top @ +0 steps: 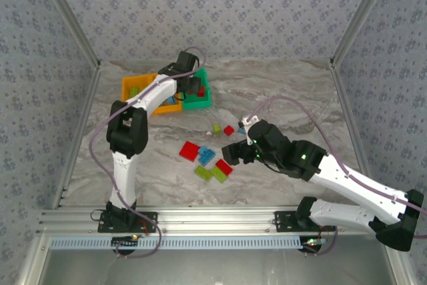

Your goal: Sort the legos into containers by color

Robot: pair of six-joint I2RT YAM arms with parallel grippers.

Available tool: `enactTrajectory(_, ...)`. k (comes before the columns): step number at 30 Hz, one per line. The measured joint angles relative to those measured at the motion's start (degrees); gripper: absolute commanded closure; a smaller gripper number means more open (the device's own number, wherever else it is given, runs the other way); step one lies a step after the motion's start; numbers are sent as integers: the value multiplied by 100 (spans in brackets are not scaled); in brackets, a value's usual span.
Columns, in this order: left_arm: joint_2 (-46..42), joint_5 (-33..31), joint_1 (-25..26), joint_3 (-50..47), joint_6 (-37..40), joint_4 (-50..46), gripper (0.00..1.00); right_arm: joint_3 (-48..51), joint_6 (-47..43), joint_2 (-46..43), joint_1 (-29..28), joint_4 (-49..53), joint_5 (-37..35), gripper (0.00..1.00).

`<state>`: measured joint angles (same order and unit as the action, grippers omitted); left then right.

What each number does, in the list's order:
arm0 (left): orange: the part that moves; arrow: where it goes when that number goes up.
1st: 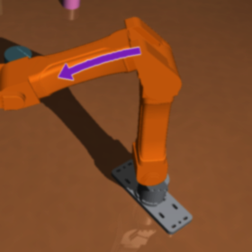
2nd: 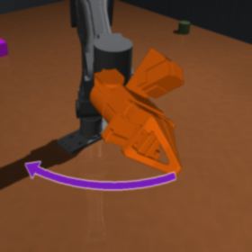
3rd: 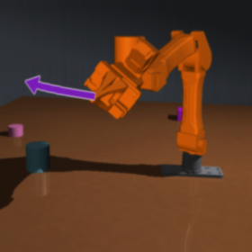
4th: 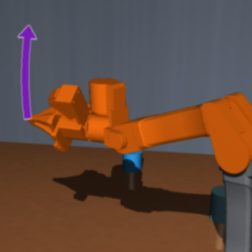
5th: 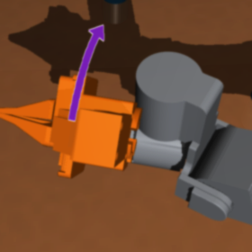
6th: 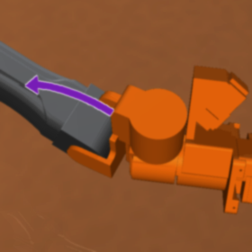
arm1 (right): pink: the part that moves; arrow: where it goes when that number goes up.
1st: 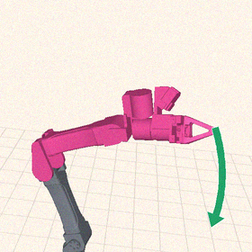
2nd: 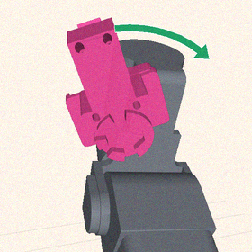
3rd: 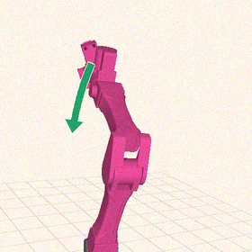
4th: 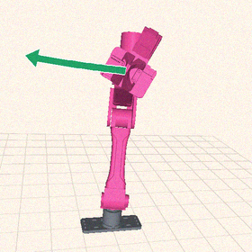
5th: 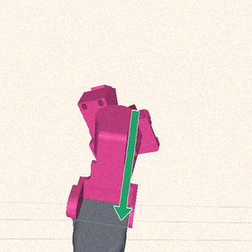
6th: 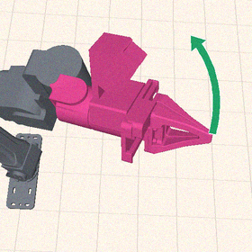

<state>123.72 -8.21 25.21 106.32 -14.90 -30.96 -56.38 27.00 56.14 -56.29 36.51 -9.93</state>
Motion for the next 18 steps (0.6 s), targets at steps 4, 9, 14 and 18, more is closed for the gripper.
enactTrajectory(4,-348,179,31,-284,28,-26,45,155,188,-101,28,144,-273,5)
enactTrajectory(9,-2326,382,192,-2120,-168,149,45,356,396,-11,267,173,-472,5)
enactTrajectory(14,-4793,275,1255,-3628,-249,249,44,382,319,590,553,81,-481,6)
enactTrajectory(18,-6002,160,2352,-4236,-162,-197,41,269,-184,1530,833,-63,-271,8)
